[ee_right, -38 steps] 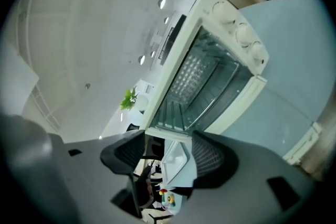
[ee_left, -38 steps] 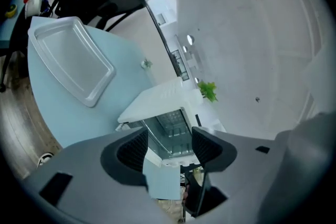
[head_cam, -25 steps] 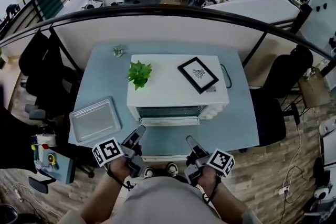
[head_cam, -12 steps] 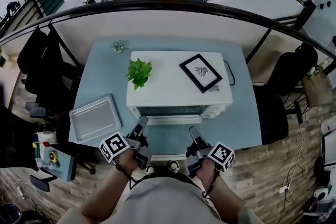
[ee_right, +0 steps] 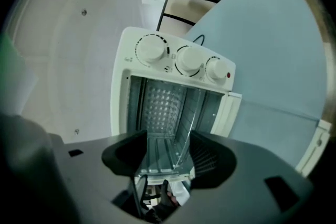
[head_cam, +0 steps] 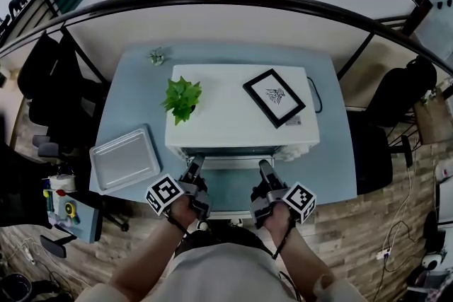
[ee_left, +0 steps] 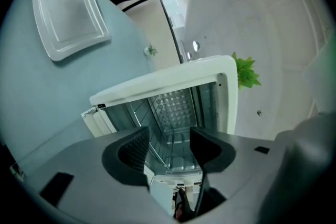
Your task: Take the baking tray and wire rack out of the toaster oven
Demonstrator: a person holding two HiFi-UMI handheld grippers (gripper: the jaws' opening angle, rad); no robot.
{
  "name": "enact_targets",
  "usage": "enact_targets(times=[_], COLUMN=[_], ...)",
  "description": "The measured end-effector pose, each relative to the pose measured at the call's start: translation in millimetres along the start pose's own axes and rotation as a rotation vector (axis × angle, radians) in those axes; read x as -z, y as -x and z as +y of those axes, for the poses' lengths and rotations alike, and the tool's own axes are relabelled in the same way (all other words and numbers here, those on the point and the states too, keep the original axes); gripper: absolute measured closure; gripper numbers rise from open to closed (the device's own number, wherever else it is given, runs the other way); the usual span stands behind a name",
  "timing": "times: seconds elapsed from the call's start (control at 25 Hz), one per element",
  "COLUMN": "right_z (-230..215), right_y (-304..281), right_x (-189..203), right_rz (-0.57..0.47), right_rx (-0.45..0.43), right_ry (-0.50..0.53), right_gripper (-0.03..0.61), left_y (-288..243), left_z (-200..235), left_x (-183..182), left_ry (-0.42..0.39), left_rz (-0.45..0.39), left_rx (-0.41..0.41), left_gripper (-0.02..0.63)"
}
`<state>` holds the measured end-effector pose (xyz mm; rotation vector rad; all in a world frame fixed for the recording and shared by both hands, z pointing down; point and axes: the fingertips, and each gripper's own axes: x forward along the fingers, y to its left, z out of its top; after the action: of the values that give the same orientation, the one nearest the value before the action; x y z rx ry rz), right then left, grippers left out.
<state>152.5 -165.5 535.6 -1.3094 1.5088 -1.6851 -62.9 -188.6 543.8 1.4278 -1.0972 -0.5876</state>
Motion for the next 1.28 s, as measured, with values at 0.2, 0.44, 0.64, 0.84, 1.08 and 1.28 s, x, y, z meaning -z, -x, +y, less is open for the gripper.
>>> enact_targets(times=[0.2,0.44,0.64,0.84,1.08,1.28], right_z=[-13.1,-37.6,-57.4,-69.8,-67.8,-69.6], right_y=[-27.5,-58.7,-80.7,-99.7,-116.7,-124.6], right_x=[-10.5,-15.2,-17.0,-23.0,-37.6,-48.5], right_rz=[-0.026,-0.034,-0.060,-0.090,-0.148,-0.169], right_rx=[-0.046,-0.050,-0.076,-0.100,-0.158,-0.190], right_ry=[-0.022,0.022,-0.005,-0.052,-0.102,-0.106], right_gripper=[0.324,0.328,0.340,0.360,0.397,0.423], left_y=[-18.5,-42.8,-55.3,-70.1,-91.4,-100.4], left_z=[19.7,45.4,68.6,77.1,74.5,65.5], left_x=[-5.6,-0.1,-2.8,-12.6,-19.1,-24.2], left_ry=[0.017,0.022,0.067,0.064,0.048,0.017], left_rz=[-0.047,-0.049,-0.053,-0.095,-0.126,-0.167], left_rx=[0.011,0.016,0.026,0.048,0.109,0.182], left_gripper=[0.377,0.377,0.383,0.403,0.417,0.428])
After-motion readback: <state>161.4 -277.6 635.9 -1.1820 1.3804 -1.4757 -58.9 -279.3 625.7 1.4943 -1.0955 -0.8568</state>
